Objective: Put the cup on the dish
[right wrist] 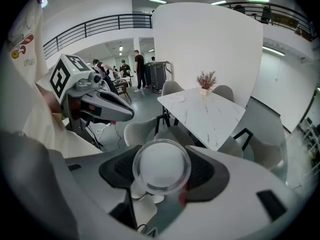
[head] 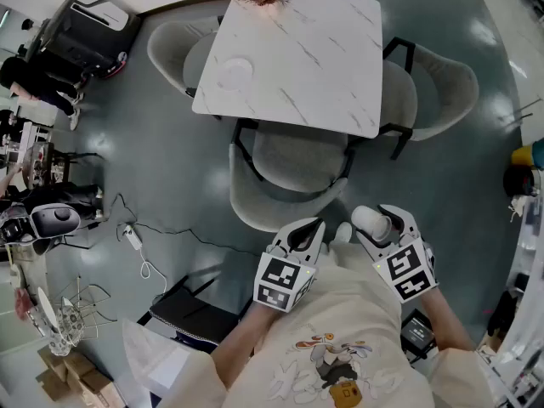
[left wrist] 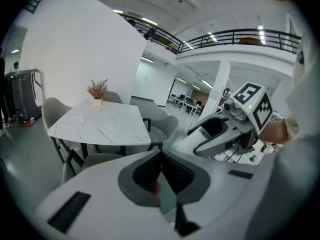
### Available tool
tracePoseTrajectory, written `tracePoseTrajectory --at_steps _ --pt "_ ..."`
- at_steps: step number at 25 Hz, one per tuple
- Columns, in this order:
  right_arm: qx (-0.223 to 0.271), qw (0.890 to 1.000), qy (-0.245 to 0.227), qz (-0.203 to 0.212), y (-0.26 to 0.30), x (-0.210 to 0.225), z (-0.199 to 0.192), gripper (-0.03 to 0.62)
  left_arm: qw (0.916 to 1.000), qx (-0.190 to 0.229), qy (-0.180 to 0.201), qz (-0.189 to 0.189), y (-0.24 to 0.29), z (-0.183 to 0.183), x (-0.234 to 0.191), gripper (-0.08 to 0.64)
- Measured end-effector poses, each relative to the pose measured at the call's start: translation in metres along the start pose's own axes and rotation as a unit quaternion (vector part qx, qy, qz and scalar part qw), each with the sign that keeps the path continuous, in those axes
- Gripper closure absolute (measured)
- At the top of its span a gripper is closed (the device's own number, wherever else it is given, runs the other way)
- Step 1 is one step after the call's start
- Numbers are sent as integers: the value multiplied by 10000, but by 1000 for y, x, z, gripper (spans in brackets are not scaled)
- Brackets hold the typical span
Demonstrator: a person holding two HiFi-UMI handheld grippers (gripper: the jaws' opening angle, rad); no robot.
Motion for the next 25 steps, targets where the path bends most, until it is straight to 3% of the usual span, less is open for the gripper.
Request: tracePoseTrajectory --at_steps 4,10,15,25 --pt "4 9999 -90 48 -3 -13 0 324 10000 -32 -33 4 -7 -9 6 555" --pt "91 9986 351 377 -21 -15 -4 324 10000 -15 -44 67 -11 -14 25 555" --pt "-12 9987 191 479 -19 -13 -12 324 9992 46 -274 288 -17 -20 24 555" --pt "-10 9986 164 496 -21 22 -24 324 9975 57 -478 511 0 -13 30 555"
Point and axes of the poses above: the fingertips, and each gripper's own axes: y forward along the fingers, x to its right, z out of its top, the point moved 10 cm from there along -y, backward along the fingers, and after that the axes turned 1 degree about x, right-handed, at the moved point
